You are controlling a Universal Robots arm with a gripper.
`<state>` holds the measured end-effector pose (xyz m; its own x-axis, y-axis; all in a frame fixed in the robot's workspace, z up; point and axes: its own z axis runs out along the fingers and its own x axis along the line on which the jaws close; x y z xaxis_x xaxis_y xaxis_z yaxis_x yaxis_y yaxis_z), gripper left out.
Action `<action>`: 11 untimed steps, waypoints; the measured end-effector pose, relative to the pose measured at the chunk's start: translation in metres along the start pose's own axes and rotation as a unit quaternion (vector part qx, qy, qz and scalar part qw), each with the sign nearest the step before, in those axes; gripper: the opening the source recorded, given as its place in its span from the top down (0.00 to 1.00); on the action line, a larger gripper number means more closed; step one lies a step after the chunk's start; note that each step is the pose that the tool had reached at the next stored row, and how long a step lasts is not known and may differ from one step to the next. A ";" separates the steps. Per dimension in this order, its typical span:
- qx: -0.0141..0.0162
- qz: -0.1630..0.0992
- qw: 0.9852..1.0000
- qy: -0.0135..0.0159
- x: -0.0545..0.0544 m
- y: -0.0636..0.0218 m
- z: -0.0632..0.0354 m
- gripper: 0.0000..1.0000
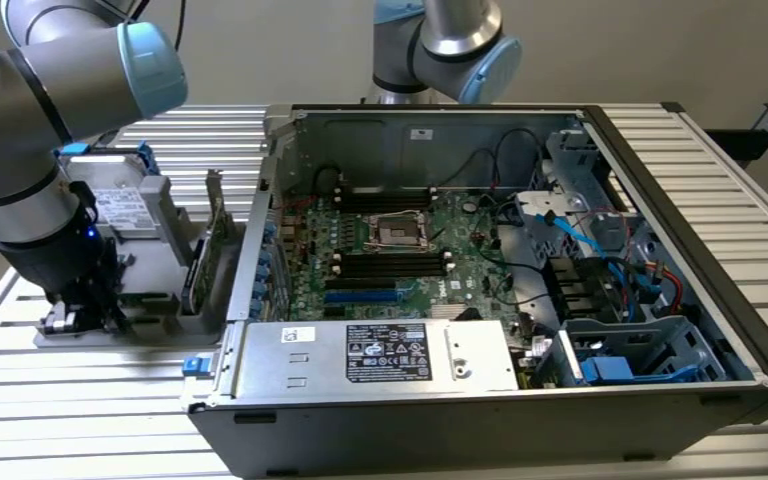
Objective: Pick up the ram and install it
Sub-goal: 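Pick up the ram and move it above insertion slot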
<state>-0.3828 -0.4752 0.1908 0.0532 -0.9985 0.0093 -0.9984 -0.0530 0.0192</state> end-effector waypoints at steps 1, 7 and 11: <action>0.000 0.000 1.000 0.000 0.000 0.0000 0.0000 0.86; 0.000 0.001 1.000 0.000 0.000 0.0000 -0.0017 0.86; 0.000 0.001 1.000 0.000 0.000 0.0001 -0.0050 0.86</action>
<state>-0.3827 -0.4752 0.1958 0.0502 -0.9987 0.0092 -0.9986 -0.0500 0.0192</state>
